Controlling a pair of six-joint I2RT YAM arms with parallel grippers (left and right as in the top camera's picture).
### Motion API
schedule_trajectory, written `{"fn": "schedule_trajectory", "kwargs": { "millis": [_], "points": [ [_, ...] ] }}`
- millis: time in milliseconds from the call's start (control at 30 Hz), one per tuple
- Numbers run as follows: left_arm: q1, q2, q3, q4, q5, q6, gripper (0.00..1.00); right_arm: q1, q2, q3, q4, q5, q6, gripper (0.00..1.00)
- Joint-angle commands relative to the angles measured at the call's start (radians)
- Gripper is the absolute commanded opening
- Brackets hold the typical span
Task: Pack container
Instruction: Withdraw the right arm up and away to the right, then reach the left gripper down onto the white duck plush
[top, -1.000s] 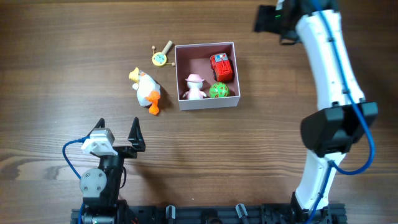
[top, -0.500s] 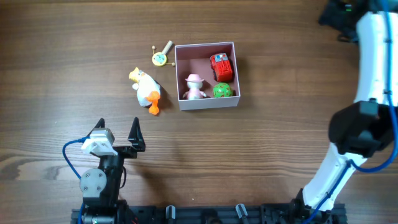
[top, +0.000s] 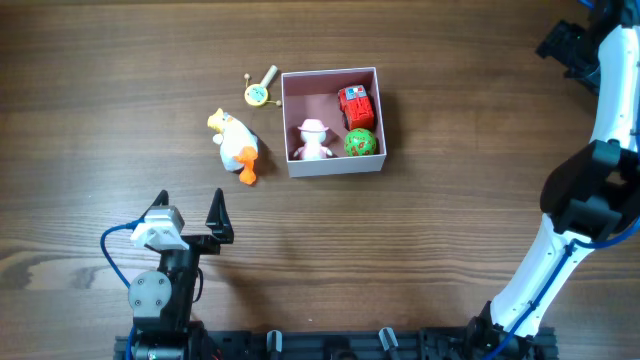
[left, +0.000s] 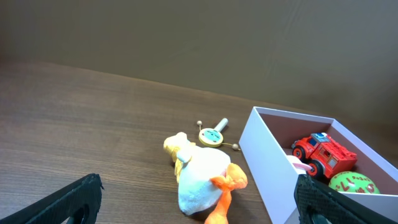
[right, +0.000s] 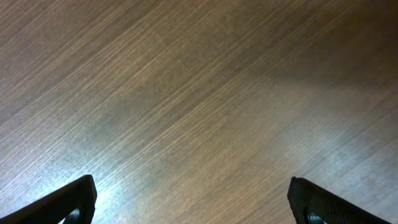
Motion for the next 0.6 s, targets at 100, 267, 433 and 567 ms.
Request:
{"fn": "schedule_trajectory", "kwargs": {
  "millis": [100, 267, 433, 567],
  "points": [
    [0.008, -0.008, -0.005, 0.004, -0.016, -0.013, 1.00, 0.001, 0.008, 0.000, 0.053, -0.013, 0.003, 1.00],
    [0.008, -0.008, -0.004, 0.320, 0.105, -0.013, 1.00, 0.001, 0.008, 0.000, 0.109, -0.013, 0.004, 1.00],
    [0.008, 0.003, 0.078, 0.376, 0.225, -0.013, 1.00, 0.001, 0.008, 0.000, 0.130, -0.013, 0.004, 1.00],
    [0.008, 0.103, 0.262, 0.252, 0.244, 0.006, 1.00, 0.001, 0.008, 0.000, 0.130, -0.013, 0.004, 1.00]
  ]
}}
